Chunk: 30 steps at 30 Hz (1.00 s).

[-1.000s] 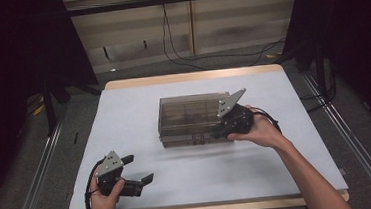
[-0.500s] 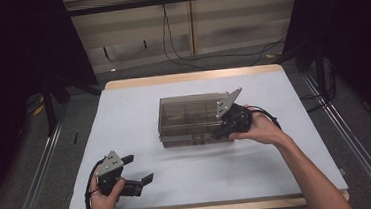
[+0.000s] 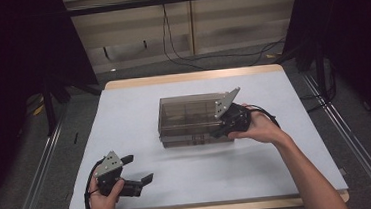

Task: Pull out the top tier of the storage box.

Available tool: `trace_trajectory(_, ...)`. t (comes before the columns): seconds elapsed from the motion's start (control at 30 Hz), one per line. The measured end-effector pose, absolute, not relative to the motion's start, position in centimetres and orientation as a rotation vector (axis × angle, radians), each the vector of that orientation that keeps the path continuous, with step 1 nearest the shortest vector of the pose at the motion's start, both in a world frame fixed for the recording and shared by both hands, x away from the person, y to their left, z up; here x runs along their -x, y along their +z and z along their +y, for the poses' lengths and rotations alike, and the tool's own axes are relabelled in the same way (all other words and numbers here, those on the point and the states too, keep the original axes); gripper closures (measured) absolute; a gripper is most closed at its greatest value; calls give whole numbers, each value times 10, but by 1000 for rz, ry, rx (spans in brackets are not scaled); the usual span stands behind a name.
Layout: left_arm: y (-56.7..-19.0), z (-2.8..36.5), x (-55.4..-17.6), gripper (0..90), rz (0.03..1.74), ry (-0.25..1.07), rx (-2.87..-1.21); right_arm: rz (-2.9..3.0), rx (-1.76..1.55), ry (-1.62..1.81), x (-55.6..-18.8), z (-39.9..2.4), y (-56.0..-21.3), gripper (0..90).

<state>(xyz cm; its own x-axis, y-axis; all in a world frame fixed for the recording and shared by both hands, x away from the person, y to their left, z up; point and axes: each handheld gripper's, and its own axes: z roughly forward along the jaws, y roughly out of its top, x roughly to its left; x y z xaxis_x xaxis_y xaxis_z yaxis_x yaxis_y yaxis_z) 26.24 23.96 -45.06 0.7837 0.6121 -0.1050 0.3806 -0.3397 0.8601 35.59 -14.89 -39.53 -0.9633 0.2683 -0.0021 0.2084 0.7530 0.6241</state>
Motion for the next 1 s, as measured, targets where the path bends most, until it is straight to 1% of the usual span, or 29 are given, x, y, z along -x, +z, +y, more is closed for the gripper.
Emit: trace_trajectory(1.0,-450,240,-263,26,744,298,-1972,2879,-318,969,-343,-145,-394,869)
